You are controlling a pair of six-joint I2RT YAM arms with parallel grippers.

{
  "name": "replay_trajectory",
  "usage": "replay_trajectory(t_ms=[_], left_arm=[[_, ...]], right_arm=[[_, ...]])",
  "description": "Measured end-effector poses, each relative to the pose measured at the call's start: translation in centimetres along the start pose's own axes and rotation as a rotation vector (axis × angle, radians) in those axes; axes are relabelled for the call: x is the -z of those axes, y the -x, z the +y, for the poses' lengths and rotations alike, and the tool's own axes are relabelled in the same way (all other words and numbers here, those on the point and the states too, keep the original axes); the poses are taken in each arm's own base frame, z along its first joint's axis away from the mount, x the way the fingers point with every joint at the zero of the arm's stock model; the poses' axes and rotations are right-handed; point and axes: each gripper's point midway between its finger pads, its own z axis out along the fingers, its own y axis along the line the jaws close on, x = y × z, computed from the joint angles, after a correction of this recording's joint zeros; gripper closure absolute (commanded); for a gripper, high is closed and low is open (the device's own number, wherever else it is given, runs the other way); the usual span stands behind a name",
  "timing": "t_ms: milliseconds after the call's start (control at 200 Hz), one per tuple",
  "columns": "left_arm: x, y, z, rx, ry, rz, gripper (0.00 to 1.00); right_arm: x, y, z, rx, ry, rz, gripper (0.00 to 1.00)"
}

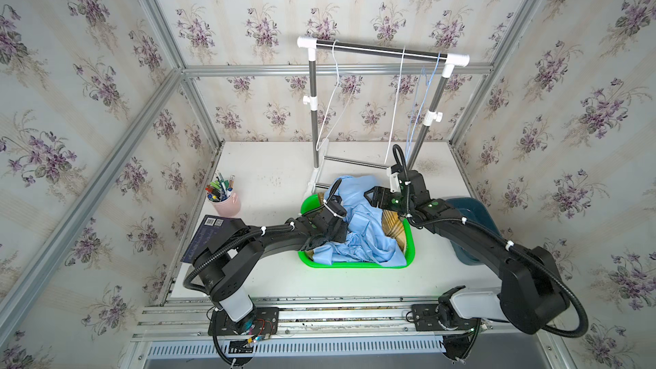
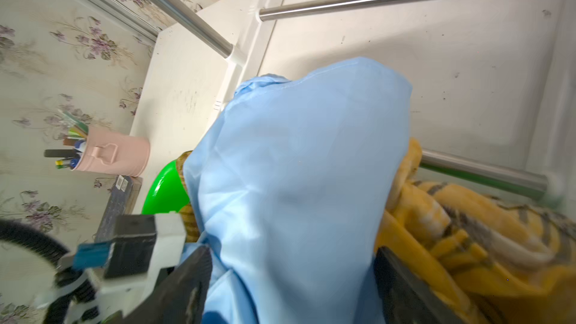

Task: Remove the clothespins securing long-sleeve shirts to the hanger
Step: Adjust the long-sleeve shirt at the bin.

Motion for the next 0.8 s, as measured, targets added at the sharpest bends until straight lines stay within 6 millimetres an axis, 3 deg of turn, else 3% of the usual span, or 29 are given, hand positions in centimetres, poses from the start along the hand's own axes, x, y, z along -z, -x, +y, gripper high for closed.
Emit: replay_trajectory(t_ms=[85,160,245,340,445,689,799], left_arm=[[0.0,0.0,-0.1,-0.006,0.007,-0.007,0.44],[0.1,-0.2,-0.1,-0.011,0.008,-0.008,0.44],[0.2,-0.4,-0.2,-0.013,0.008,-0.006,0.44],[0.3,-0.4,-0.2,-0.013,0.008,-0.006,0.44],[0.3,-0.3,-0.3,-0.013,0.008,-0.002,0.44],[0.4,0.3,-0.6,0.005,0.002,0.014,0.41],[1.2,0.3,-1.3,0.015,-0.027,0.046,0.35]], right_arm=[[-1.5,0.3,-0.4,0.004,-0.011,0.016,0.21],[-2.6,0.5,-0.3,0.008,-0.004,0.025,0.3],[-3.5,0.9,0.2,0.015,0.027,0.024,0.5],[-4.1,0.5,0.8,0.018,0.066,0.036,0.82],[-3.8,-0.4,2.0,0.023,0.139,0.048,1.0],[1.8,-3.0,5.1,0.055,0.298,0.031,1.0],[3.4,-5.2,4.9,0.051,0.319,0.044,1.0]])
